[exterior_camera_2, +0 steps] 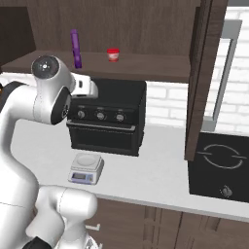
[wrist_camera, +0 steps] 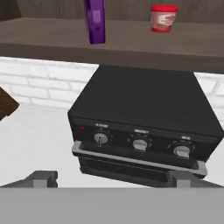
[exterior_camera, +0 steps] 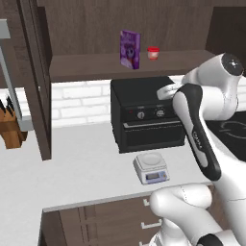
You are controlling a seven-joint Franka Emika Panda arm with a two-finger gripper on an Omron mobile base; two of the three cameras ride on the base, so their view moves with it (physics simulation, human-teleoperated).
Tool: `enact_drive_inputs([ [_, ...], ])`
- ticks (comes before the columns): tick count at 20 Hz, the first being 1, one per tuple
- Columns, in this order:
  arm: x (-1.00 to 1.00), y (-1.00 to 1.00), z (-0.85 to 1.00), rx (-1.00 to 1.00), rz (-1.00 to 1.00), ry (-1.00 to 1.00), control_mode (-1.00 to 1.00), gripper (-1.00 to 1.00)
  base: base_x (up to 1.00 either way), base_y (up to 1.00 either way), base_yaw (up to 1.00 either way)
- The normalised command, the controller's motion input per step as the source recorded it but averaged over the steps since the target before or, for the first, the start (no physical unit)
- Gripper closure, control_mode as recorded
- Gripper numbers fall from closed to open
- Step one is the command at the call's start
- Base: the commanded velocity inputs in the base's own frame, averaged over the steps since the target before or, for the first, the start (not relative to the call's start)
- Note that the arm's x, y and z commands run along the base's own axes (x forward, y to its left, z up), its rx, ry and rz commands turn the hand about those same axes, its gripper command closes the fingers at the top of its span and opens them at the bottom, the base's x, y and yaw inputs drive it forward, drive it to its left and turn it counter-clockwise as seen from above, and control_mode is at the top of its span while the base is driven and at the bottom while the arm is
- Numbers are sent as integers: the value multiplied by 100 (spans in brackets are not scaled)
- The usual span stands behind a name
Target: Pick the cereal and place it on the digital scale for weighing, and close the cabinet.
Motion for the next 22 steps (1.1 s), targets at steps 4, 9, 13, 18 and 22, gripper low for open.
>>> enact_drive_inputs([
  [4, 0, 2, 58, 9, 0, -29, -100, -100, 0, 0, 0],
  [9, 0, 4, 59, 1, 0, -26, -100, -100, 0, 0, 0],
  [13, 0, 5, 60, 0, 0, -13, -100, -100, 0, 0, 0],
  [18, 0, 2, 43, 0, 0, -3, -100, -100, 0, 0, 0],
  [22, 0, 0, 22, 0, 0, 0, -100, -100, 0, 0, 0],
])
